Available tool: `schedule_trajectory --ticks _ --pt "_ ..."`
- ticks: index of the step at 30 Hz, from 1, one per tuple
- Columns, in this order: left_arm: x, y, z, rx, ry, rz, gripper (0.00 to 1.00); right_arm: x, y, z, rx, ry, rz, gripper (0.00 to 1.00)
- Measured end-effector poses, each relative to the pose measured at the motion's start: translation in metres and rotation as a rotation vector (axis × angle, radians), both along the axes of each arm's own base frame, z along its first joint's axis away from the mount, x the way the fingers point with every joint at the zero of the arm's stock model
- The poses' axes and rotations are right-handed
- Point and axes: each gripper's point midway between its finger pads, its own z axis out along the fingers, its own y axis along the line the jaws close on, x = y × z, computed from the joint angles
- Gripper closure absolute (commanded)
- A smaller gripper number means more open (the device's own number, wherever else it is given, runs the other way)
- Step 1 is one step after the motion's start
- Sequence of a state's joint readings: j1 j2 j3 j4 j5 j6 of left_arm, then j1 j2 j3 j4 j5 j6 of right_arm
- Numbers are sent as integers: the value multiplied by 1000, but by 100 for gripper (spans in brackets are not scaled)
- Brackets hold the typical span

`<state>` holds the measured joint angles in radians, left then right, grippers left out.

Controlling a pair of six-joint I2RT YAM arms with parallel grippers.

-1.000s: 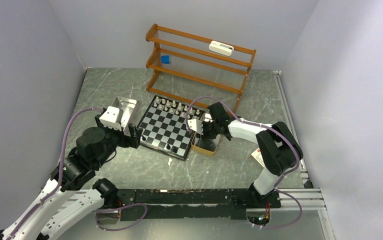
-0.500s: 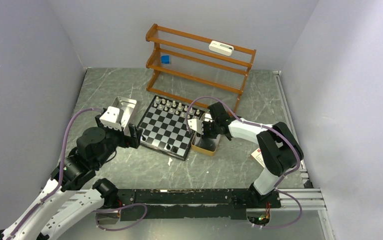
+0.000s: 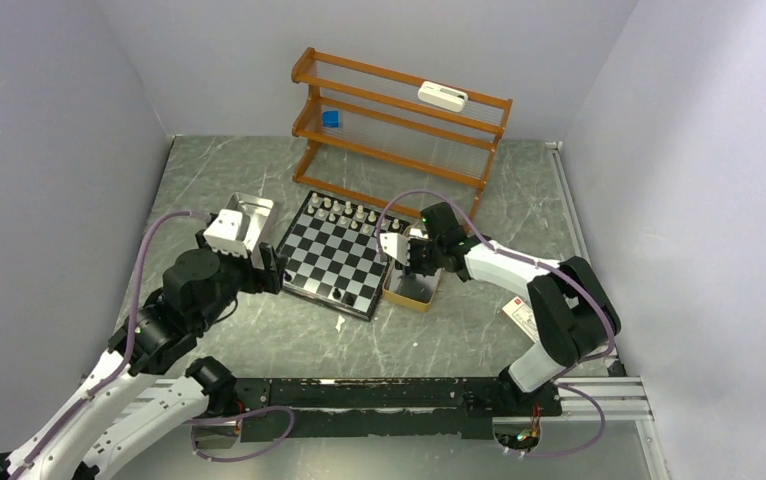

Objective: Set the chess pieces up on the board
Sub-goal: Pick up the chess piece from the storage box, then place the chess piece on the chessboard.

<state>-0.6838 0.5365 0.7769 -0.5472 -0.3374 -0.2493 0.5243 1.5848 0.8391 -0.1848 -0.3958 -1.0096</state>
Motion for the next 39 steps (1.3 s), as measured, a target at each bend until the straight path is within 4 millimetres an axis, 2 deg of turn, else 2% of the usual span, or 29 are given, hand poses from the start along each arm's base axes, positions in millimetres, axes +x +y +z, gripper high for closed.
schedule_trajectory --ticks 8,15,22,28,33,39 --pt "4 -14 -18 -23 109 0 17 -3 1 16 53 -15 -41 83" --pt "3 -59 -32 -151 256 -108 25 -4 6 45 142 -45 -82 83" --pt "6 -105 -49 -234 426 -208 31 -14 15 89 279 -100 -66 83" --pt "8 -129 -40 -288 474 -273 30 -31 33 110 414 -146 -37 83" --pt "11 -139 -29 -328 483 -292 33 -57 65 119 526 -142 23 83" --pt "14 -146 -30 -363 525 -298 40 -79 100 140 646 -149 93 83"
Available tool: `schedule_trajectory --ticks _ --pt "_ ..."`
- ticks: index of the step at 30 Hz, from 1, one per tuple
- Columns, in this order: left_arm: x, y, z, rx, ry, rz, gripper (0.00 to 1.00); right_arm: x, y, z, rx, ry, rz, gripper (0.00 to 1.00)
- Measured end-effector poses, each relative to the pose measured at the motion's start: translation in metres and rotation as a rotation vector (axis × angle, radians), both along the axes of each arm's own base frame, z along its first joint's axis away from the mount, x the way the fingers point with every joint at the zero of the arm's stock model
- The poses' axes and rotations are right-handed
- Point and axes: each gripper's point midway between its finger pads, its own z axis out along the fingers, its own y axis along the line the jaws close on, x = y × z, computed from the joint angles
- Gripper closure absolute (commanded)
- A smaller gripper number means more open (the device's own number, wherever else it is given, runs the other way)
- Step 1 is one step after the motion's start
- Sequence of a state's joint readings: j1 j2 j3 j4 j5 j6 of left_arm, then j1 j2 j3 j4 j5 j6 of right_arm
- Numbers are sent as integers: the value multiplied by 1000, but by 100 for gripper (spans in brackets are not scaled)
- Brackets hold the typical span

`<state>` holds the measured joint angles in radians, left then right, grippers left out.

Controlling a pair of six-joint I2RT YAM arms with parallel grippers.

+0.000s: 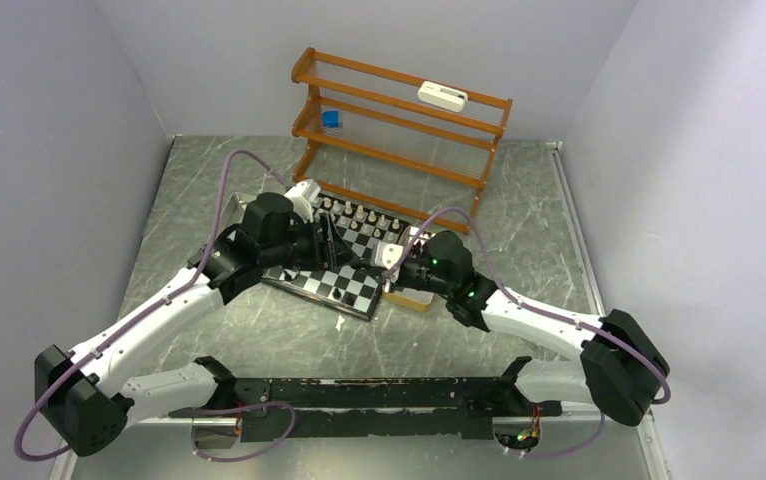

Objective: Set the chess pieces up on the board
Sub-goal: Place the chess piece on the chessboard.

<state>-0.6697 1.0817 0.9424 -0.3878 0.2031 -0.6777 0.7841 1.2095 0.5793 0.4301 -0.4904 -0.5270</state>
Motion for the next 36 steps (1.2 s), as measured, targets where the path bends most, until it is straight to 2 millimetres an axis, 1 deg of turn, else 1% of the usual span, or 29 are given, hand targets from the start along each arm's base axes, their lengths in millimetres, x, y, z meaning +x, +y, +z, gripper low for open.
schedule_trajectory --ticks 1,4,10,14,22,31,36 --pt "0 0 -2 2 7 0 40 -2 4 2 13 -4 5 83" --pt "1 0 -3 9 17 1 40 -3 10 5 33 -7 7 83" --pt "2 -1 2 -7 10 -2 46 1 12 11 60 -15 -6 83" --pt "2 -2 2 -12 10 -5 50 0 13 12 63 -11 -6 82" --pt "5 -6 2 -19 5 -8 49 0 14 15 69 -12 -6 82" --pt "5 -3 -10 -5 23 -2 52 -1 15 16 71 -12 -2 82" --pt "6 -5 -13 -6 27 -1 53 -1 15 16 71 -11 -2 82"
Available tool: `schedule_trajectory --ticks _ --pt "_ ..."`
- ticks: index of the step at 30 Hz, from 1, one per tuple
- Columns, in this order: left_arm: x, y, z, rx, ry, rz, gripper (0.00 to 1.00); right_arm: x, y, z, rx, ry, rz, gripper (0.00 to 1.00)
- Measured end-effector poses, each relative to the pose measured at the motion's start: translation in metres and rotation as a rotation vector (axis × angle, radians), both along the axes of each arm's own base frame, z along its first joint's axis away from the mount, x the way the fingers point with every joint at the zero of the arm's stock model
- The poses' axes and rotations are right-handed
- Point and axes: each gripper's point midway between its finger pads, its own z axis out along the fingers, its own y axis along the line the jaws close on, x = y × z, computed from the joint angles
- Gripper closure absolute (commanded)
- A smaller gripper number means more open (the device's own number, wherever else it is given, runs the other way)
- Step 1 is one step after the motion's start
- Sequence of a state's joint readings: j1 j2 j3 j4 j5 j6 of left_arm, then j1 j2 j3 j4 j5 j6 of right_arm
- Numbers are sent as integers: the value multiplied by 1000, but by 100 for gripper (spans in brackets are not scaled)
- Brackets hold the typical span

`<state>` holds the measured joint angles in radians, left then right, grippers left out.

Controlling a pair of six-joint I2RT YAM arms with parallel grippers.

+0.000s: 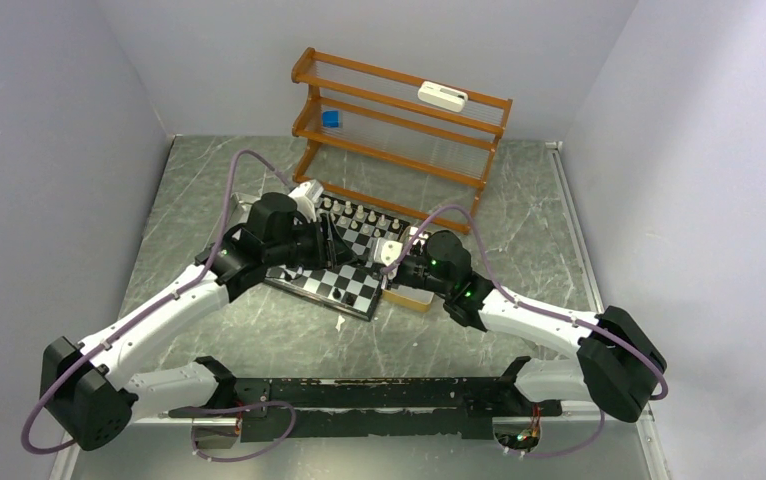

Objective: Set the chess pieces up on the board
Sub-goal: Place the chess piece on the chessboard.

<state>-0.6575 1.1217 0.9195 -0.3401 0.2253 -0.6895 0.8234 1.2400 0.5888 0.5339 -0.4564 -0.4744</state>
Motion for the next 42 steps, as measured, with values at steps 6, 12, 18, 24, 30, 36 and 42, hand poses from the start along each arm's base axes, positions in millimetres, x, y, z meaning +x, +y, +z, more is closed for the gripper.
schedule_trajectory --ticks 6,12,18,24,30,36,42 --pt "0 -2 -8 -13 11 0 61 -1 1 -1 -3 3 2 83" --pt "0 -4 -11 -19 23 0 66 1 1 -4 -9 7 -5 83" --pt "1 -5 -13 -22 27 0 68 2 1 -7 -14 11 -11 83" --pt "0 -7 -14 -24 35 -6 69 4 0 -8 -16 13 -19 82" --pt "0 -6 -15 -19 38 -5 82 4 0 -8 -17 13 -19 82" --pt "0 -6 -17 -16 44 -8 87 4 1 -11 -22 21 -21 76" --pt "-1 -4 -20 1 48 -6 89 2 2 -12 -18 40 -15 64"
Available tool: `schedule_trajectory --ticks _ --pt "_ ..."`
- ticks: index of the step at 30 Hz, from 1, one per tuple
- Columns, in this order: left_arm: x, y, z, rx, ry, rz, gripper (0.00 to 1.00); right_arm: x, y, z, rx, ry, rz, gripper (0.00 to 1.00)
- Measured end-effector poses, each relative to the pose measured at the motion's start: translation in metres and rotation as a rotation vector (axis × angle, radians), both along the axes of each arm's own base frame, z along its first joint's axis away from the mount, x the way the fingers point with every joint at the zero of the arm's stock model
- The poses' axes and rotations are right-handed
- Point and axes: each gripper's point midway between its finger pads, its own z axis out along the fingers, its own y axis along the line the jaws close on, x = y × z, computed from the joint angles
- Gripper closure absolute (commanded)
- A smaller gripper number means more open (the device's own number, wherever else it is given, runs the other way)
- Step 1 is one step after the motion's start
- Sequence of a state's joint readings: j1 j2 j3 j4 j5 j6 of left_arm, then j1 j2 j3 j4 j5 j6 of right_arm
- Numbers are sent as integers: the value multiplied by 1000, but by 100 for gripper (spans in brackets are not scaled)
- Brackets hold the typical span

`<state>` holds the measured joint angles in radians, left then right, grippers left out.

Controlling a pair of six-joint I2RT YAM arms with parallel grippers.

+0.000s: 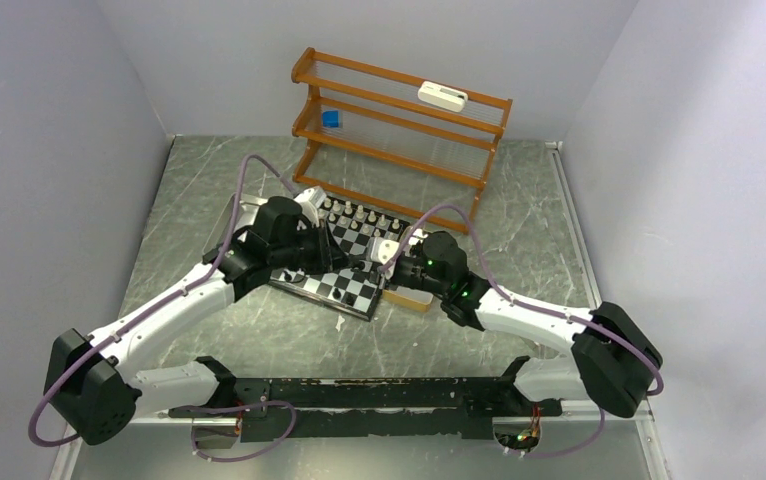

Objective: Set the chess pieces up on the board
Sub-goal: Place the chess piece on the chessboard.

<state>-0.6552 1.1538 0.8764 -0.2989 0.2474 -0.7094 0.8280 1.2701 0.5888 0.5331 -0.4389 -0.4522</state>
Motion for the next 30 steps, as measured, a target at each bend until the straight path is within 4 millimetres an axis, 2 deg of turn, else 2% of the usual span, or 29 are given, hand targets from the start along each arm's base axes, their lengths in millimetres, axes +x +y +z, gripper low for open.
schedule_trajectory --ticks 2,5,9,11,13,14,15,23,30 --pt "-1 4 -4 28 5 3 89 -2 0 1 4 5 7 59" --pt "0 10 -3 72 2 10 89 -8 -3 3 17 17 16 45" --pt "5 20 7 131 -30 12 88 -20 -12 16 61 27 16 37" --pt "6 26 11 169 -44 15 88 -26 -18 24 94 48 6 22" --pt "7 35 11 216 -49 20 88 -30 -23 31 127 90 -18 14" --pt "8 40 9 242 -49 24 88 -29 -25 35 140 105 -35 4" --pt "8 46 5 277 -42 26 87 -29 -29 39 159 133 -61 1" --pt "11 84 -27 502 34 46 86 -21 -44 51 220 294 -213 0" --pt "15 92 -64 619 127 9 87 -17 -62 69 287 341 -319 0"
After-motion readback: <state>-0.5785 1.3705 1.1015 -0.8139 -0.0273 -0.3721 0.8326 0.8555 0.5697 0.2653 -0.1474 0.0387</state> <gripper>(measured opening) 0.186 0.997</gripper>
